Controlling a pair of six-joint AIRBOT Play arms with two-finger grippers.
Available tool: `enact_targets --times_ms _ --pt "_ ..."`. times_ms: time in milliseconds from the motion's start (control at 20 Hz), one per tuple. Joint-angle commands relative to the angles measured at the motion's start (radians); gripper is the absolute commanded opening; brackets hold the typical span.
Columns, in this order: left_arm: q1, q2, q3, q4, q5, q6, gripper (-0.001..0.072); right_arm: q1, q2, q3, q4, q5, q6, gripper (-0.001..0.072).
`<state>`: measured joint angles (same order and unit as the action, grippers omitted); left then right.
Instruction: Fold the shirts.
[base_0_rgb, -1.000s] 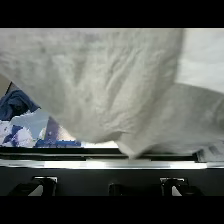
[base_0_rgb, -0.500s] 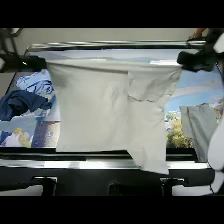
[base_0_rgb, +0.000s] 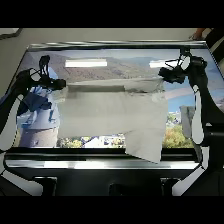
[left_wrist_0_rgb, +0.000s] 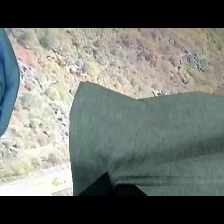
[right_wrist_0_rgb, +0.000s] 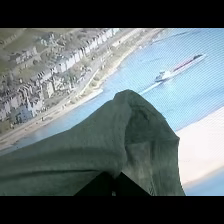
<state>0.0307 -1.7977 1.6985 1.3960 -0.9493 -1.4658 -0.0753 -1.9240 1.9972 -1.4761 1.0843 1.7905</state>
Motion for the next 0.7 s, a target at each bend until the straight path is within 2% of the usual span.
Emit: enact_targets --times_ms 0,100,200,350,450,600,650 --pt "-0.001 -0.02 0.008 -0.008 -0.121 0.024 0.0031 0.001 0.006 0.0 -0.009 0.128 -0.055 0.0053" --pt "-0.001 -0.026 0.006 -0.008 -0.295 0.056 0.0031 0.001 0.004 0.0 -0.032 0.376 -0.089 0.0053" --pt "-0.003 -0.048 -0.001 -0.009 -0.418 0.056 0.0031 0.007 -0.008 -0.054 -0.013 0.477 -0.085 0.0053" --pt "-0.011 -0.095 -0.001 -0.019 -0.544 0.055 0.0032 0.011 -0.015 -0.151 -0.01 0.459 -0.066 0.0053" --pt "-0.013 -0.096 0.0 -0.043 -0.563 0.056 0.0031 0.009 -0.006 -0.15 -0.016 0.43 -0.022 0.0053" --pt "-0.013 -0.094 0.027 -0.061 -0.631 0.056 0.0031 0.009 0.039 -0.145 -0.038 0.362 -0.012 0.0054" --pt "-0.013 -0.094 0.039 -0.062 -0.651 0.056 0.0093 0.009 0.053 -0.145 -0.051 0.358 -0.002 0.0056"
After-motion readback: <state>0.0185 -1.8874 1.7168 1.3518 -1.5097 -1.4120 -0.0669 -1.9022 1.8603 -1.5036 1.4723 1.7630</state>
